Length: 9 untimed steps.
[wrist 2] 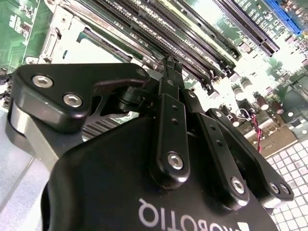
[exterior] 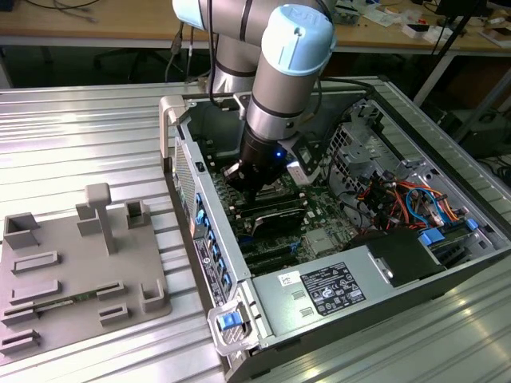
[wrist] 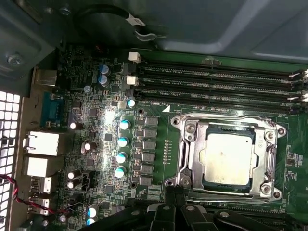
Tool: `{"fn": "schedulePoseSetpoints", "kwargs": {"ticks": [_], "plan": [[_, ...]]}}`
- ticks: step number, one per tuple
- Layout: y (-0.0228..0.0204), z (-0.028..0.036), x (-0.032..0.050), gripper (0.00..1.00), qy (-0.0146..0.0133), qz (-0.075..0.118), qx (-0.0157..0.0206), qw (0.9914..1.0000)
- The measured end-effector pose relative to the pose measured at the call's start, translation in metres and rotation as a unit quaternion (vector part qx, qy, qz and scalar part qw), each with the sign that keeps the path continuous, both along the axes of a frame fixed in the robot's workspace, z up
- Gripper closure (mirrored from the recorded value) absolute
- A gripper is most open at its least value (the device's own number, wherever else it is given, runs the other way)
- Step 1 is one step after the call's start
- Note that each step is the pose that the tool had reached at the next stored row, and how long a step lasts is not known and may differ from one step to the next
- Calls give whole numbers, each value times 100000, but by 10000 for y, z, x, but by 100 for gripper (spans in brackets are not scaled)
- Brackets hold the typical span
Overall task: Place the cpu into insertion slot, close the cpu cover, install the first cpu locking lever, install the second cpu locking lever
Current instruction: 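Install the second cpu locking lever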
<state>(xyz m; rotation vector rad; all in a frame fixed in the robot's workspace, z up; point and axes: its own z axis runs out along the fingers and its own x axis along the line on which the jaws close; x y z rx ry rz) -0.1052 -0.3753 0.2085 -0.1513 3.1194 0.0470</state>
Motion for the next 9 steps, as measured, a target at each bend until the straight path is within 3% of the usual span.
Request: {"fn": "schedulePoseSetpoints", "kwargs": {"ticks": [9], "plan": [[1, -25, 0, 89, 0, -11, 914, 99996]]}}
